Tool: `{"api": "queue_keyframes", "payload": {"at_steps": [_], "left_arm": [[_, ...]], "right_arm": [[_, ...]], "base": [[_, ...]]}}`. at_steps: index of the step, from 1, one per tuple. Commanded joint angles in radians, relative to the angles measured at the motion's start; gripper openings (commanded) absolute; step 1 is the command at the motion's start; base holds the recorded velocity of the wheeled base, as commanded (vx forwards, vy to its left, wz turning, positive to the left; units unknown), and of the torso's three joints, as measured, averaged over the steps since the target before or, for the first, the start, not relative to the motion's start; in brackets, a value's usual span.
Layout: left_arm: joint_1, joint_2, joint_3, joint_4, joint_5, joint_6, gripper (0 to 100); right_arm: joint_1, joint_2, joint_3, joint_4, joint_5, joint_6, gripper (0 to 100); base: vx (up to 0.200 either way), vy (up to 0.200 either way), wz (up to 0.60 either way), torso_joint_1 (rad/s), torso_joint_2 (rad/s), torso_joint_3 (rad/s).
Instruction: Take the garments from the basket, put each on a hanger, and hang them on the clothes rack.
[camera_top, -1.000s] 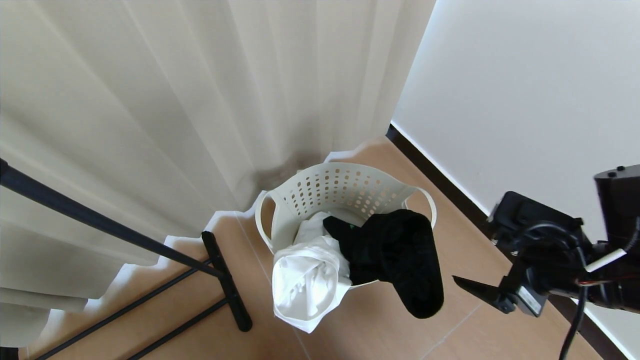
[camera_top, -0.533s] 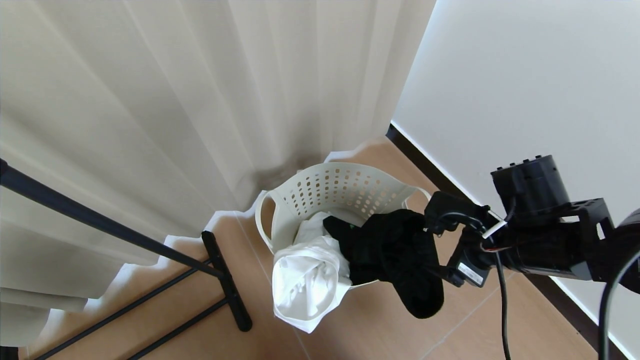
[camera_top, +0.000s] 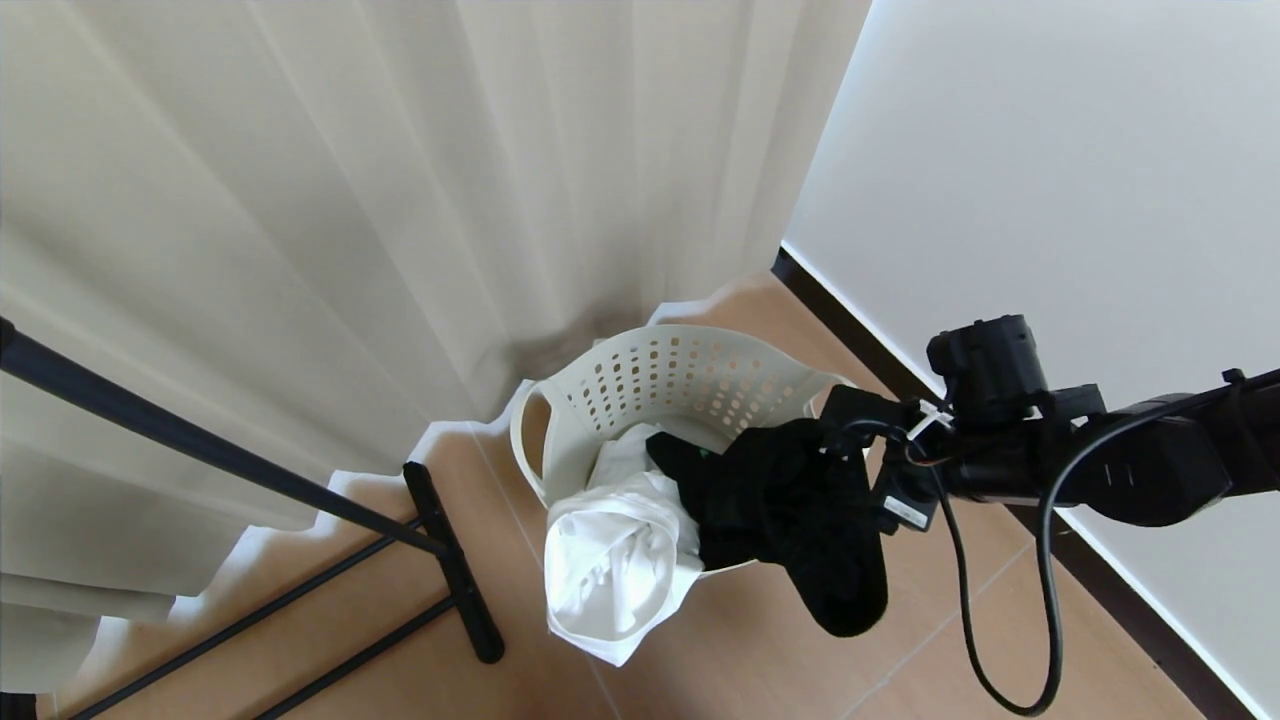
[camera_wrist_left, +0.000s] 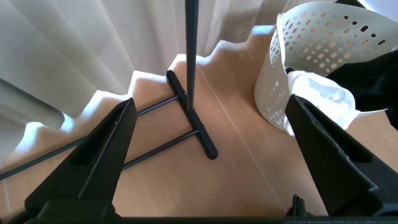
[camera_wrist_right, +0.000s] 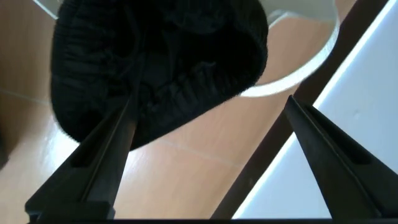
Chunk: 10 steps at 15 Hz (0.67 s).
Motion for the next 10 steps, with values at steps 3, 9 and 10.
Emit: {"api": "queue_keyframes", "payload": {"at_steps": [3,9,10], "left_arm": [[0.000,0.000,0.000,0.000,0.000,0.000,100],[0.000,0.000,0.000,0.000,0.000,0.000,100],[0.000,0.000,0.000,0.001,0.001,0.000,100]], "right_arm": [[-0.099,0.062,-0.039,-0.042,0.150,-0.133,100],[-0.142,0.112,-0.080,-0.045,0.322,-0.204,100],[-0.148,0.145,-0.114,-0.047,0.324,-0.227,100]], "base": [[0.000,0.000,0.00,0.000,0.00,0.000],[0.000,0.000,0.00,0.000,0.00,0.000],[0.000,0.000,0.00,0.000,0.00,0.000]]}}
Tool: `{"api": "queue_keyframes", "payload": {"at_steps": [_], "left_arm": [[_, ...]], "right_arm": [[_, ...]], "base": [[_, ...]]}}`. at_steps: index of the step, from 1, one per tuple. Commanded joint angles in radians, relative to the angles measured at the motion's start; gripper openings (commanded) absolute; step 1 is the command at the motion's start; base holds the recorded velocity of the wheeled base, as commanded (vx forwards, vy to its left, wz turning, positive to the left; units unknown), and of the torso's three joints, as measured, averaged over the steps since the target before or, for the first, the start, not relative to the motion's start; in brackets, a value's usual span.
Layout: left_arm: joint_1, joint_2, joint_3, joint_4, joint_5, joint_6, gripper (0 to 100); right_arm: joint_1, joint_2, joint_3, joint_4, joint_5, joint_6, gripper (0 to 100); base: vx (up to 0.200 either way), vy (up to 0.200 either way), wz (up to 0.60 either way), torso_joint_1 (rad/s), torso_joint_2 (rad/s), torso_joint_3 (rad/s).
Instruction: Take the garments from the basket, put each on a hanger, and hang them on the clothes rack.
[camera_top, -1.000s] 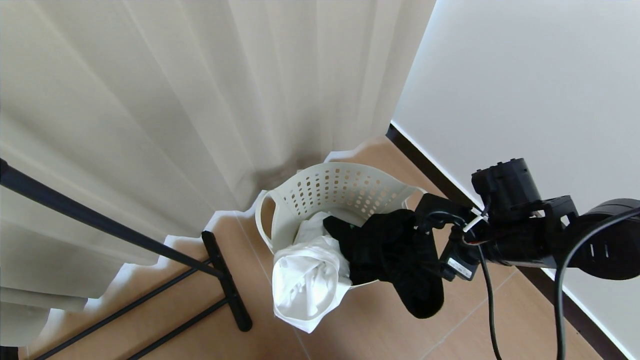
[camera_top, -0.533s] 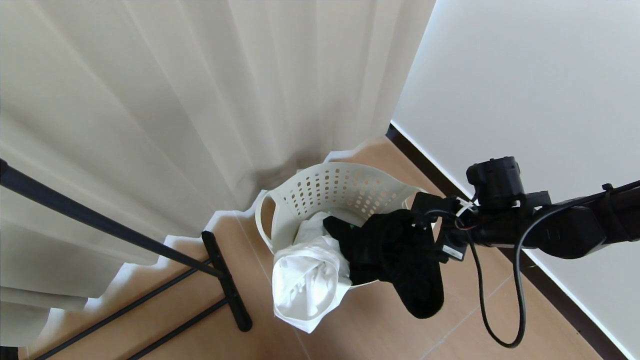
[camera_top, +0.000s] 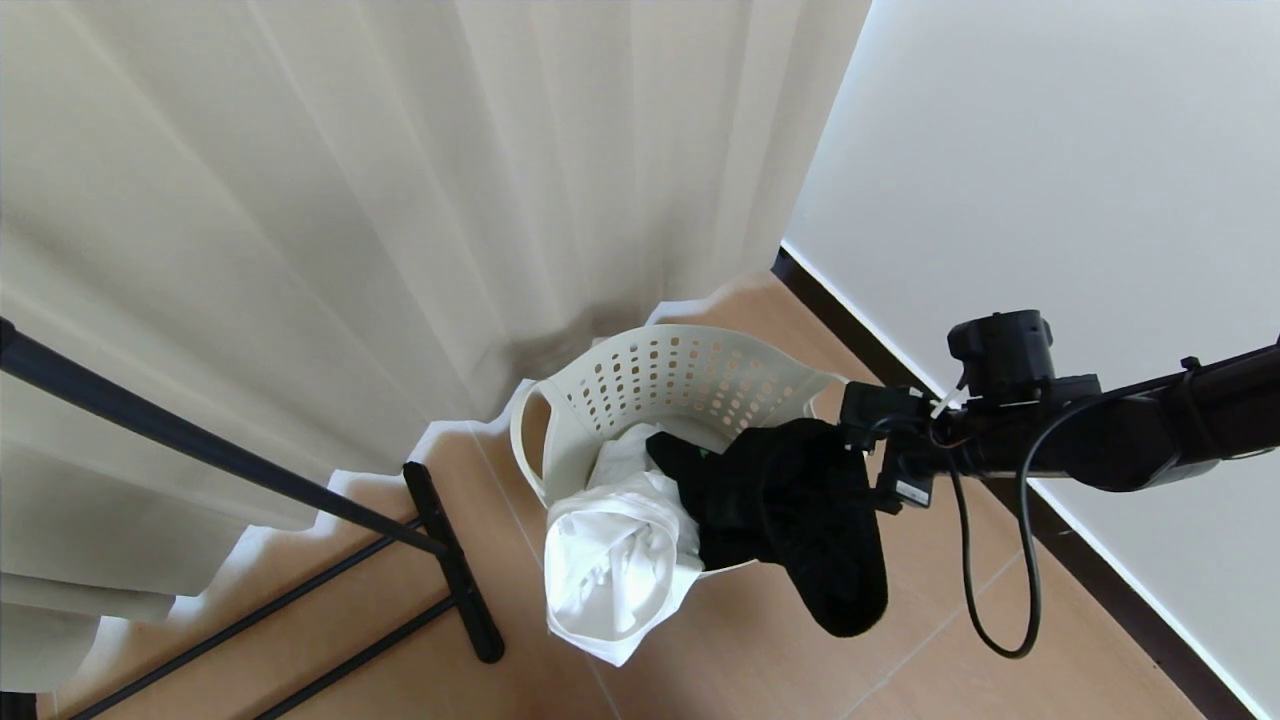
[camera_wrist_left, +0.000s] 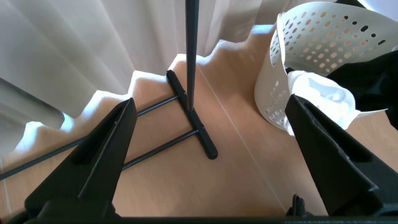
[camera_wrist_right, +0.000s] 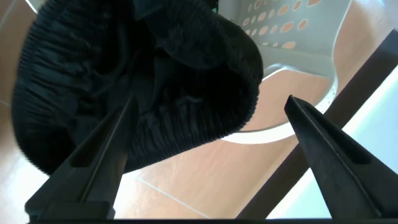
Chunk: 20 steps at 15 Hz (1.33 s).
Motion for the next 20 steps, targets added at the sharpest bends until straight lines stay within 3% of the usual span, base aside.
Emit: {"api": "queue_keyframes", "payload": {"at_steps": [1,9,10,20], "left_arm": [[0.000,0.000,0.000,-0.001,0.000,-0.001,100],[0.000,0.000,0.000,-0.001,0.000,-0.001,100],[0.000,0.000,0.000,-0.001,0.001,-0.001,100],[0.000,0.000,0.000,0.001,0.000,-0.001,100]], "right_arm": [[-0.009,0.048,-0.038,-0.001,0.001,-0.011,100],[-0.020,0.101,-0.100,-0.004,0.001,-0.005,100],[-0.021,0.103,-0.109,-0.004,0.003,0.001,0],[-0.018,0.101,-0.117,-0.004,0.003,0.024,0]], "base": [[0.000,0.000,0.00,0.000,0.00,0.000],[0.000,0.000,0.00,0.000,0.00,0.000],[0.000,0.000,0.00,0.000,0.00,0.000],[0.000,0.000,0.00,0.000,0.00,0.000]]}}
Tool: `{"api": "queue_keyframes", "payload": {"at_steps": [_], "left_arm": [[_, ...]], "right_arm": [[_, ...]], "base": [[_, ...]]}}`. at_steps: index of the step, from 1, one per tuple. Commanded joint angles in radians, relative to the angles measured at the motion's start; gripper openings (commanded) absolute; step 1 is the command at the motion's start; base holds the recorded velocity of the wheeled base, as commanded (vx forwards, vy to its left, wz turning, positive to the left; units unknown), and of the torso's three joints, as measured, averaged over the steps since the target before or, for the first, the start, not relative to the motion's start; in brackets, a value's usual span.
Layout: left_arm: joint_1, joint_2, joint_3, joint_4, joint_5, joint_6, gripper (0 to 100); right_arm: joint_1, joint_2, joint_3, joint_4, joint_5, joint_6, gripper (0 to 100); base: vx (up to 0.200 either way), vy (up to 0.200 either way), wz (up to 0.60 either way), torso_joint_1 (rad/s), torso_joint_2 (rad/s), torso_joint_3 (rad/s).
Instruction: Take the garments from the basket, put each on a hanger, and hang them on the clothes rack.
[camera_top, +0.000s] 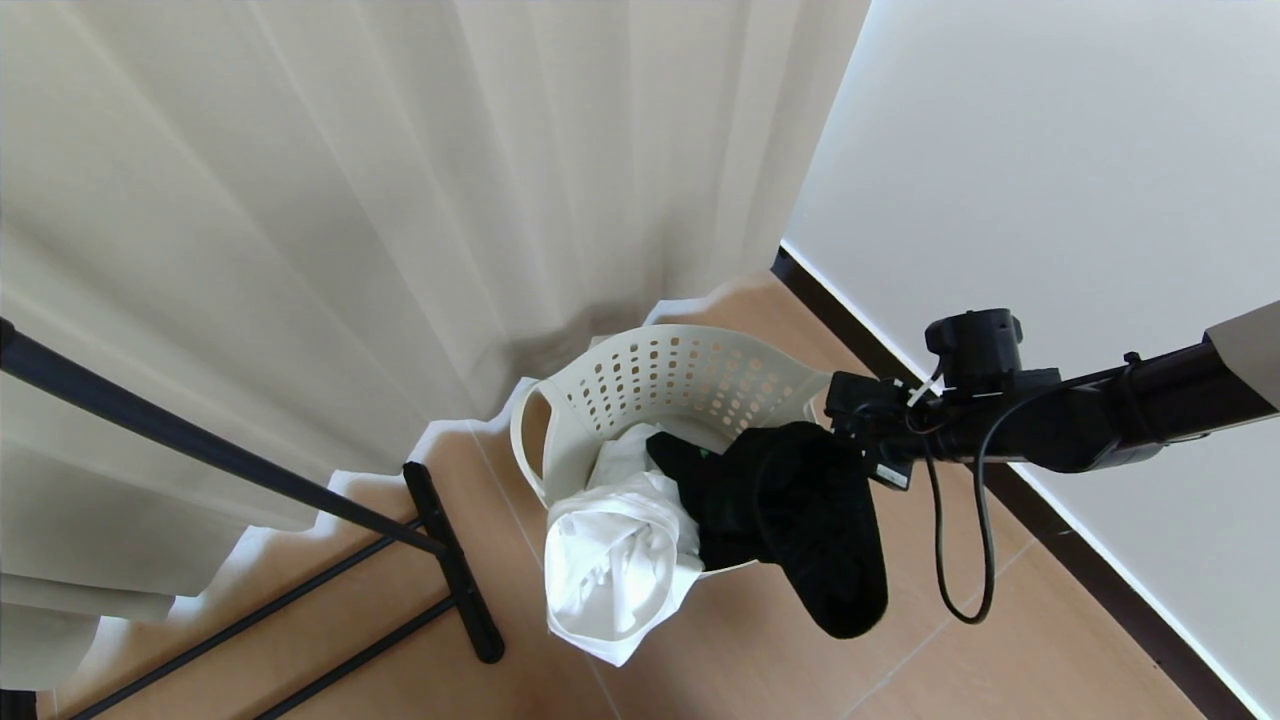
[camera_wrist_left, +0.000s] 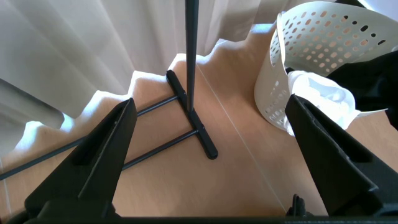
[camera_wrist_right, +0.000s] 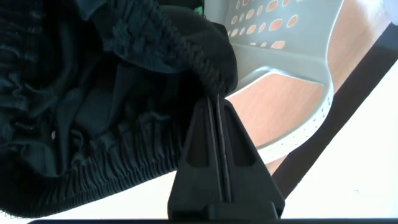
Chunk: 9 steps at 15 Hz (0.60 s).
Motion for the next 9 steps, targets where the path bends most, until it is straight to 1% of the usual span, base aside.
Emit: {"api": "queue_keyframes", "payload": {"at_steps": [1,2,3,5,7,8,9], "left_arm": [[0.000,0.000,0.000,0.000,0.002,-0.001,100],[0.000,0.000,0.000,0.000,0.000,-0.001,100],[0.000,0.000,0.000,0.000,0.000,-0.001,100],[0.000,0.000,0.000,0.000,0.002,-0.001,100],[0.000,0.000,0.000,-0.001,0.000,-0.001,100],[0.000,0.000,0.000,0.000,0.000,-0.001,100],[0.000,0.000,0.000,-0.001,0.000,-0.001,100]], "right_arm": [[0.000,-0.017,0.007,0.000,0.001,0.001,0],[0.002,-0.026,0.014,-0.002,0.001,0.003,0],[0.004,-0.069,0.057,-0.025,-0.001,0.007,0],[0.027,-0.158,0.183,-0.172,-0.002,0.012,0],[0.059,-0.234,0.303,-0.353,-0.009,0.056,0],[0.069,-0.261,0.343,-0.413,-0.010,0.059,0],[0.076,-0.279,0.366,-0.439,-0.015,0.059,0]], "base": [[0.000,0.000,0.00,0.000,0.00,0.000],[0.000,0.000,0.00,0.000,0.00,0.000],[0.000,0.000,0.00,0.000,0.00,0.000],[0.000,0.000,0.00,0.000,0.00,0.000],[0.000,0.000,0.00,0.000,0.00,0.000],[0.000,0.000,0.00,0.000,0.00,0.000],[0.000,0.000,0.00,0.000,0.00,0.000]]}}
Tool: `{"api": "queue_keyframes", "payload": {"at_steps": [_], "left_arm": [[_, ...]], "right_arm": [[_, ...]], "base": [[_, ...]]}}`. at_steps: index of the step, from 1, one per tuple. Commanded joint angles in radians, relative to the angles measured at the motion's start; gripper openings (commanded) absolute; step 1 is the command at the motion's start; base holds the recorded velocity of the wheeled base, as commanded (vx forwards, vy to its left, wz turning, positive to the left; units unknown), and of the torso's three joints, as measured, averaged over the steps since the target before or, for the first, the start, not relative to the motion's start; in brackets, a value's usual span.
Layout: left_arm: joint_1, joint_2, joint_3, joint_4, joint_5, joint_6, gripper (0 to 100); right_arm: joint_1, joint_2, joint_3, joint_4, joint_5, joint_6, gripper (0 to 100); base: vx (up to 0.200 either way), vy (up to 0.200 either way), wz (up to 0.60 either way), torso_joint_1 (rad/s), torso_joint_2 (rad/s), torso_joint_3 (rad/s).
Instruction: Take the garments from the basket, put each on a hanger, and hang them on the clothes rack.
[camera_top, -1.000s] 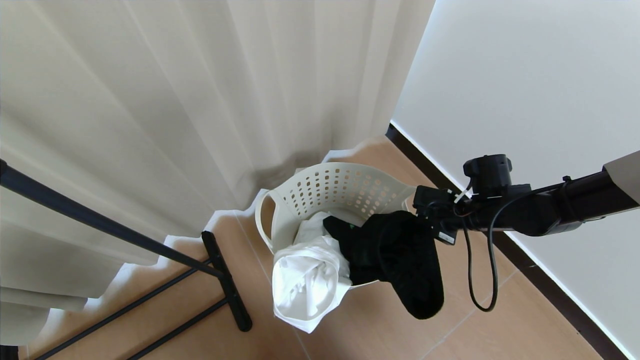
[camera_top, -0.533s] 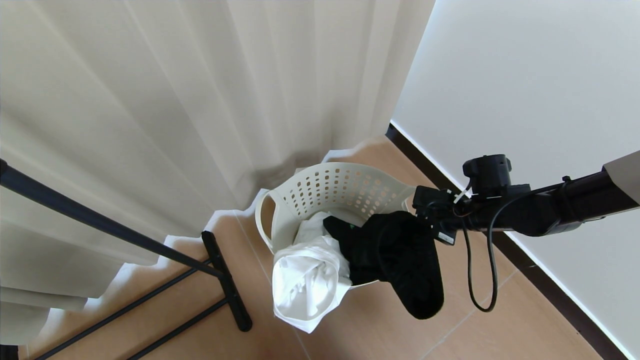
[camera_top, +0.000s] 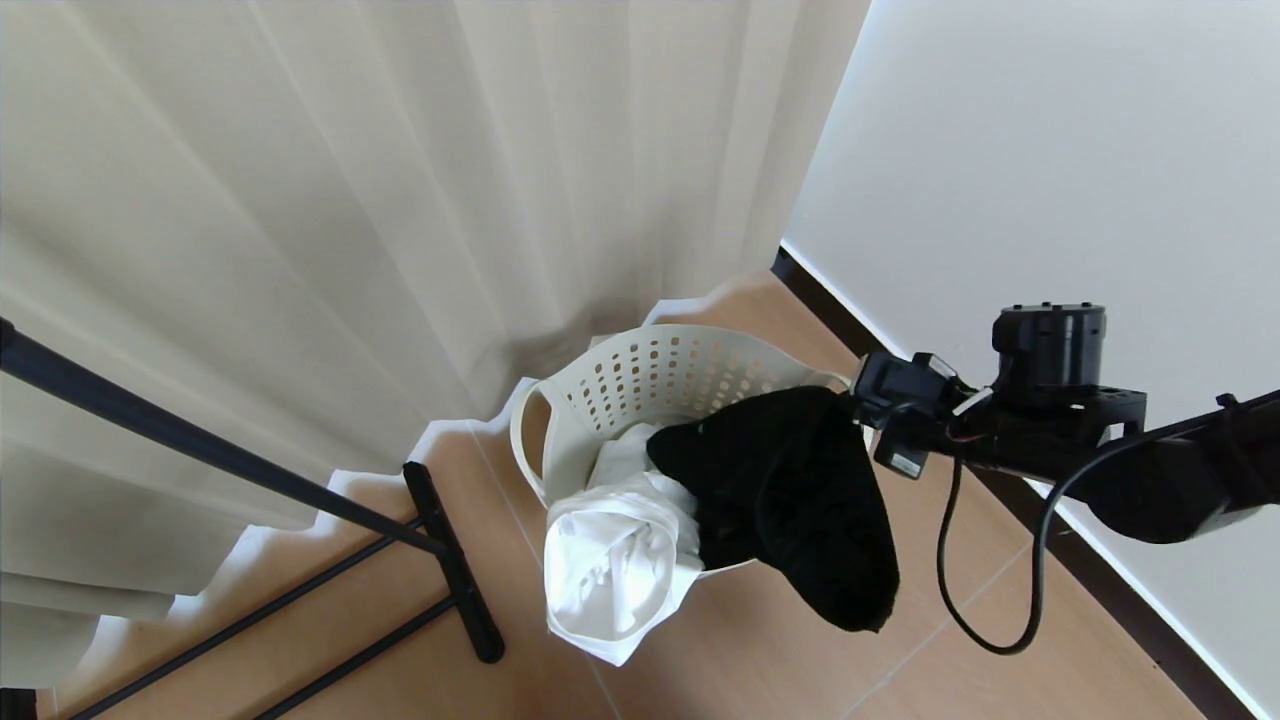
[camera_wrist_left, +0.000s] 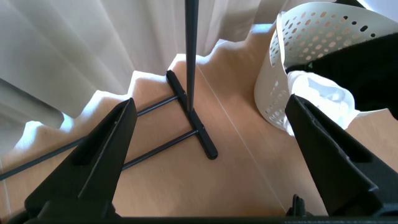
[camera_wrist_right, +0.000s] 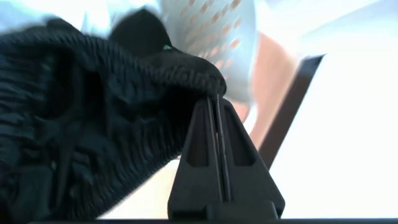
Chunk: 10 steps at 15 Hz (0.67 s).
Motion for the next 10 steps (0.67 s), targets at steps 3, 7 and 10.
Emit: {"api": "queue_keyframes", "payload": {"at_steps": [3,7,10], "left_arm": [[0.000,0.000,0.000,0.000,0.002,0.000,100],[0.000,0.000,0.000,0.000,0.000,0.000,100],[0.000,0.000,0.000,0.001,0.002,0.000,100]], "right_arm": [[0.065,-0.229,0.184,-0.107,-0.069,0.014,0],[0.168,-0.467,0.293,-0.104,-0.132,0.163,0],[0.301,-0.580,0.332,-0.102,-0.313,0.304,0]], "base": [[0.000,0.000,0.00,0.000,0.00,0.000],[0.000,0.000,0.00,0.000,0.00,0.000],[0.000,0.000,0.00,0.000,0.00,0.000]]}}
